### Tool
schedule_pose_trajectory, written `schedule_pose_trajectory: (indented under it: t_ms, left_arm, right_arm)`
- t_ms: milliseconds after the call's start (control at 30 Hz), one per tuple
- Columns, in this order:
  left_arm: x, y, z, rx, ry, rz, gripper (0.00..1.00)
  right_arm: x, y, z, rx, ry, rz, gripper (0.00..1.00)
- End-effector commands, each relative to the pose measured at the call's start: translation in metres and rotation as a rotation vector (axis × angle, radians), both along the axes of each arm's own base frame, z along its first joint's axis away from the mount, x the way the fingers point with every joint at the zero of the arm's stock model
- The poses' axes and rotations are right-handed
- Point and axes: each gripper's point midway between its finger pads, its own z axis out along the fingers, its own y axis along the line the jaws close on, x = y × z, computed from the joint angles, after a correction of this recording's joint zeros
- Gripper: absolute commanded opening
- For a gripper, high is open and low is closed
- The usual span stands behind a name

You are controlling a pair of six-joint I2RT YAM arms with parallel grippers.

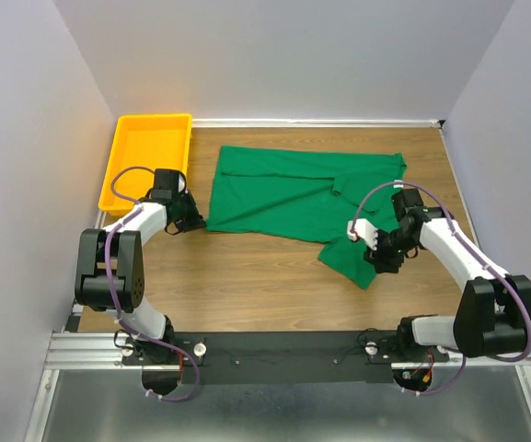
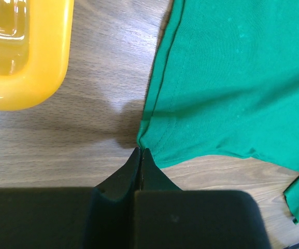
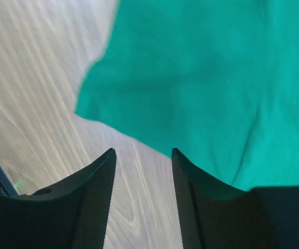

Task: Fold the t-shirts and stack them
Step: Fold the tshirt

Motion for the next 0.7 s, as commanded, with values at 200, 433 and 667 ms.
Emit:
schedule_pose_trajectory:
  t_ms: [200,433,667]
  left_arm:
    - [0.003,-0.004,0.006,-0.008,-0.024,-0.034,0.00]
    - [0.000,-0.005,0.002,-0.017,-0.020,-0.032,0.00]
    - [0.000,-0.006,0.002,-0.021,-0.023,-0.034,0.00]
  right_arm:
    - [-0.014,0.001,-0.016,0.079,0.189,-0.170,0.29]
    - [-0.003,0.003,-0.037,0.036,0.197,-0.190,0.24]
    - [-0.018,-0.036,-0.065,-0.179,0.219,-0.221,0.16]
